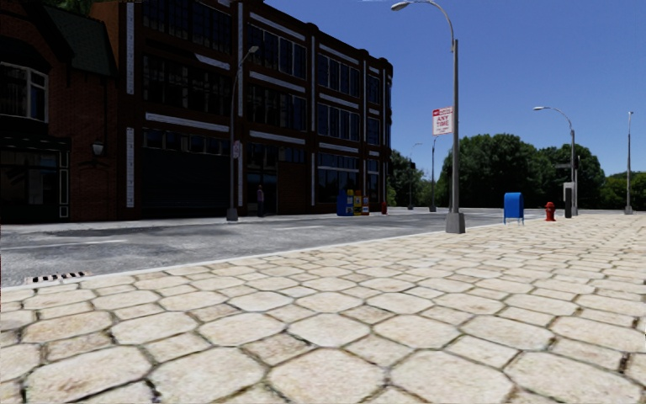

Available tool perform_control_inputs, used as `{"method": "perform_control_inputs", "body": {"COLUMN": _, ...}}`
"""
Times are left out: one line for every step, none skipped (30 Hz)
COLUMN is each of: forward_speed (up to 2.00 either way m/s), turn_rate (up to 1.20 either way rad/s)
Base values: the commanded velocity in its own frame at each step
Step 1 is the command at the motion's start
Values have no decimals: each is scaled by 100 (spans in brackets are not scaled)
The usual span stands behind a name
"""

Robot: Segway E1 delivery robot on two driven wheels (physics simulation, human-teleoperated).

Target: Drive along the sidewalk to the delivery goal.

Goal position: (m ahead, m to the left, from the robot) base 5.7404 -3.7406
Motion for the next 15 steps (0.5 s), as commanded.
{"method": "perform_control_inputs", "body": {"forward_speed": 184, "turn_rate": -59}}
{"method": "perform_control_inputs", "body": {"forward_speed": 184, "turn_rate": -59}}
{"method": "perform_control_inputs", "body": {"forward_speed": 183, "turn_rate": -59}}
{"method": "perform_control_inputs", "body": {"forward_speed": 183, "turn_rate": -59}}
{"method": "perform_control_inputs", "body": {"forward_speed": 180, "turn_rate": -59}}
{"method": "perform_control_inputs", "body": {"forward_speed": 177, "turn_rate": -59}}
{"method": "perform_control_inputs", "body": {"forward_speed": 177, "turn_rate": -59}}
{"method": "perform_control_inputs", "body": {"forward_speed": 170, "turn_rate": -60}}
{"method": "perform_control_inputs", "body": {"forward_speed": 162, "turn_rate": -60}}
{"method": "perform_control_inputs", "body": {"forward_speed": 158, "turn_rate": -60}}
{"method": "perform_control_inputs", "body": {"forward_speed": 158, "turn_rate": -60}}
{"method": "perform_control_inputs", "body": {"forward_speed": 157, "turn_rate": -60}}
{"method": "perform_control_inputs", "body": {"forward_speed": 156, "turn_rate": -60}}
{"method": "perform_control_inputs", "body": {"forward_speed": 156, "turn_rate": -60}}
{"method": "perform_control_inputs", "body": {"forward_speed": 155, "turn_rate": -60}}
